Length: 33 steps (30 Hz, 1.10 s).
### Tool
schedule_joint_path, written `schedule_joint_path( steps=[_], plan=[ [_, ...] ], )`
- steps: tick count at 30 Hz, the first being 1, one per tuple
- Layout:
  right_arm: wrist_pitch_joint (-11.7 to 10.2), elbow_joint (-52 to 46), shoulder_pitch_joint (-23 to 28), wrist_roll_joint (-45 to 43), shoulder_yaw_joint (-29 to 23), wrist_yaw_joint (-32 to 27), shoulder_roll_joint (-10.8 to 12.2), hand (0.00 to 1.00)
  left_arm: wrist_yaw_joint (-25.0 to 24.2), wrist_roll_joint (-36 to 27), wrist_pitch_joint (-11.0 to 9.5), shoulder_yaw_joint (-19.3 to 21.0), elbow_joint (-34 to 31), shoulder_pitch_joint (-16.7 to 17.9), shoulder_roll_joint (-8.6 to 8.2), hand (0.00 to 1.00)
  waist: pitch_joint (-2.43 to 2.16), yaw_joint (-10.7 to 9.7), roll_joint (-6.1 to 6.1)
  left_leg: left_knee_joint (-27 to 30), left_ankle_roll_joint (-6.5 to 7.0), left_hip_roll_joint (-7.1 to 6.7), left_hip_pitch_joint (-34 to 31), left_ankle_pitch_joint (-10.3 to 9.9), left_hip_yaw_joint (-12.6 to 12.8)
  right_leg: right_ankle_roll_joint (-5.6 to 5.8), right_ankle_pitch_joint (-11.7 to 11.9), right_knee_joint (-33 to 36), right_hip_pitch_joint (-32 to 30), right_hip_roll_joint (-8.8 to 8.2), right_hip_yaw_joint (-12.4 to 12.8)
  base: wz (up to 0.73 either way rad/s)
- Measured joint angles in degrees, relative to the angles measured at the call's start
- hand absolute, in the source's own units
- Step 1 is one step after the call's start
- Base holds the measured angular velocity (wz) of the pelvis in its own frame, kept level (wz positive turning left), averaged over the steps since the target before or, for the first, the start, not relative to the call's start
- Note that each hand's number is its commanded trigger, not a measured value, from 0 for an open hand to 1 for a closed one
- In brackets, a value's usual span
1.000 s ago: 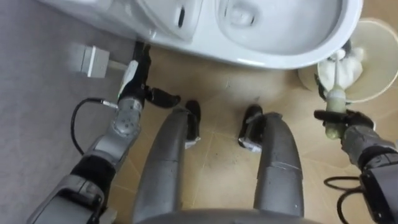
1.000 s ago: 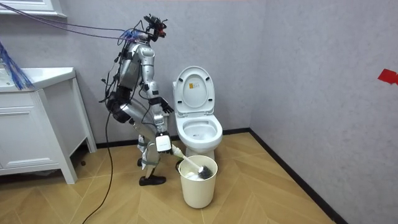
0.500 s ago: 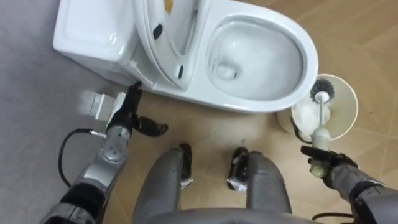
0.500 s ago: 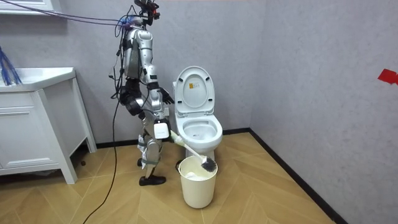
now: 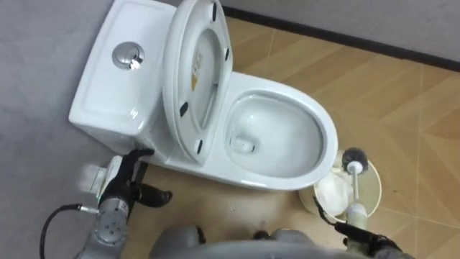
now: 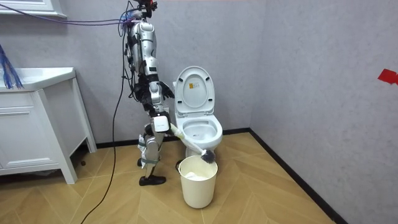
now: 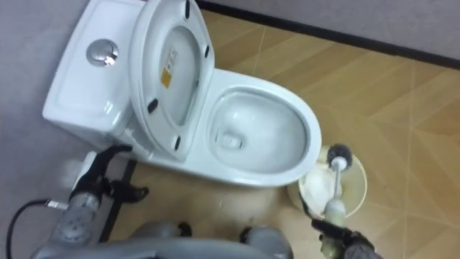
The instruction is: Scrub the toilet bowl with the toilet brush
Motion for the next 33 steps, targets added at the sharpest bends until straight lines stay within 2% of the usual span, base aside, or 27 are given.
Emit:
schedule_joint_path(
  steps=[2, 4, 6, 7, 8, 9, 12, 16, 18, 19, 20, 21, 22, 23, 24, 27, 30, 33],
  plan=[
    [-0.02, 0.00, 0.14, -1.34, -0.04, 0.17, 0.27, 1.00, 0.00, 0.73, 0.06, 0.12, -1.05, 0.87, 0.00, 0.00, 0.05, 0.11, -0.07, -0.82, -0.18, 0.00, 1.14, 0.11, -0.05, 0.02, 0.07, -0.92, 1.19, 0.16, -0.15, 0.05],
    [-0.04, -0.03, -0.14, -2.90, -0.05, 0.59, 0.34, 1.00, 0.00, 1.96, 1.09, 0.46, -4.17, 2.29, 0.05, 0.00, 0.07, 0.16, -0.09, -1.20, -0.30, 0.04, 1.64, 0.18, -0.34, -0.02, 0.53, -1.90, 1.93, 0.45, 0.10, 0.02],
    [-0.59, 0.22, -0.19, -4.63, -0.89, 0.58, 0.31, 1.00, 0.00, 3.76, 1.31, 1.45, -6.81, 3.28, 0.11, 0.00, 0.29, 0.80, -0.04, -2.18, -0.36, 0.09, 2.75, 0.21, -0.36, 0.04, 1.06, -3.28, 3.17, 0.78, 0.50, 0.00],
    [-0.61, 0.32, -0.06, -4.85, -1.26, 0.61, 0.31, 1.00, 0.00, 4.42, 1.32, 1.76, -7.72, 3.56, 0.12, 0.00, 0.55, 0.95, -0.02, -2.21, -0.36, 0.10, 3.09, 0.21, -0.36, 0.07, 1.19, -3.57, 3.61, 0.83, 0.52, 0.00],
    [-0.73, 0.37, 0.07, -5.52, -1.69, 0.62, 0.31, 1.00, 0.00, 5.80, 1.32, 2.45, -9.94, 4.40, 0.12, 0.00, 0.60, 1.05, -0.05, -2.31, -0.36, 0.10, 3.29, 0.21, -0.35, 0.18, 1.43, -4.12, 4.08, 0.92, 0.64, 0.00],
    [-1.14, 0.67, 0.07, -5.99, -1.74, 0.56, 0.29, 1.00, 0.01, 6.90, 1.32, 3.13, -12.22, 5.10, 0.15, 0.00, 1.02, 1.24, -0.05, -2.63, -0.35, 0.08, 3.95, 0.22, -0.34, 0.24, 1.56, -4.41, 4.69, 0.98, 0.92, 0.00],
    [-1.85, 1.95, 0.12, -6.83, -1.71, 0.55, 0.37, 1.00, 0.56, 8.05, 1.36, 4.80, -16.56, 6.72, 0.16, 0.00, 1.09, 1.21, -0.09, -2.84, -0.35, 0.02, 4.43, 0.22, -0.52, 0.27, 1.58, -4.41, 5.35, 0.96, 0.79, 0.04],
    [-1.86, 2.16, 0.08, -8.97, -1.72, -0.31, 0.35, 1.00, 1.92, 10.46, 1.49, 5.07, -21.52, 8.37, 0.64, 0.00, 1.14, 1.42, -0.28, -2.79, -0.43, -0.04, 4.30, 0.28, -1.34, 0.22, 1.62, -4.39, 5.44, 1.01, 0.21, 0.09],
    [-2.14, 2.27, 0.09, -10.60, -1.98, -1.17, 0.16, 1.00, 3.46, 12.71, 1.47, 5.16, -26.47, 8.95, 0.97, 0.00, 1.13, 2.28, -0.28, -2.67, -0.51, -0.03, 3.94, 0.44, -1.76, 0.09, 1.92, -4.71, 5.48, 1.14, -0.03, 0.10],
    [-2.32, 2.34, 0.10, -11.16, -2.07, -1.38, 0.17, 1.00, 4.33, 12.87, 1.18, 5.17, -28.17, 8.93, 0.98, 0.00, 1.11, 2.28, -0.28, -2.59, -0.53, -0.03, 3.77, 0.47, -2.01, 0.04, 2.06, -4.96, 5.60, 1.17, -0.35, 0.15],
    [-2.82, 2.58, 0.05, -12.32, -2.23, -1.57, 0.24, 1.00, 5.91, 12.99, -0.39, 5.06, -32.57, 8.49, 0.96, 0.00, 1.03, 2.23, -0.36, -2.46, -0.60, -0.04, 3.52, 0.52, -2.46, 0.01, 2.23, -5.23, 5.72, 1.29, -0.55, 0.16],
    [-3.31, 2.78, 0.08, -13.66, -2.41, -1.67, 0.24, 1.00, 7.51, 13.63, -3.34, 4.73, -35.88, 6.80, 1.05, 0.00, 0.91, 2.18, -0.31, -2.54, -0.65, -0.07, 3.55, 0.62, -2.76, -0.02, 2.29, -5.23, 5.87, 1.32, -0.66, 0.12],
    [-3.47, 2.82, 0.14, -13.95, -2.64, -1.74, 0.22, 1.00, 8.15, 14.07, -5.15, 4.54, -36.64, 5.73, 1.06, 0.00, 0.73, 2.22, -0.22, -2.75, -0.67, -0.08, 3.67, 0.70, -2.75, -0.02, 2.29, -5.23, 6.08, 1.31, -0.65, 0.00],
    [-3.67, 2.81, 0.16, -14.69, -2.89, -1.91, 0.23, 1.00, 9.39, 14.67, -7.98, 4.05, -36.88, 4.00, 1.01, 0.00, 0.25, 2.18, 0.17, -2.91, -0.66, -0.10, 4.08, 0.77, -2.68, -0.01, 2.30, -5.25, 6.53, 1.31, -0.61, -0.07],
    [-3.75, 2.76, 0.18, -15.42, -3.16, -1.98, 0.24, 1.00, 9.91, 15.07, -9.24, 3.45, -36.87, 2.46, 0.91, 0.00, -0.11, 1.74, 0.08, -2.95, -0.66, -0.09, 4.38, 0.78, -2.61, -0.01, 2.30, -5.26, 6.64, 1.31, -0.49, -0.10],
    [-3.78, 2.73, 0.36, -15.96, -4.02, -1.98, 0.34, 1.00, 9.92, 16.68, -9.78, 1.70, -36.70, 1.93, 0.88, 0.00, -0.32, 0.52, 0.53, -3.22, -0.67, -0.10, 5.68, 0.79, -2.35, -0.01, 2.30, -5.64, 7.58, 1.31, -0.45, -0.08],
    [-3.75, 2.71, 0.37, -16.08, -3.98, -2.17, 0.34, 1.00, 9.53, 16.85, -9.43, -0.29, -35.17, 2.85, 0.88, 0.00, -0.27, 0.60, 0.39, -3.48, -0.67, -0.08, 6.01, 0.79, -2.22, -0.01, 2.30, -6.06, 7.75, 1.34, -0.40, -0.02],
    [-3.65, 2.71, 0.12, -17.52, -3.94, -2.69, 0.34, 1.00, 9.08, 16.81, -9.41, -0.65, -35.12, 3.15, 1.06, 0.00, -0.46, 1.06, -0.21, -3.75, -0.68, -0.09, 6.09, 0.80, -2.23, -0.01, 2.30, -6.04, 7.64, 1.33, -0.31, 0.00]
  ],
)
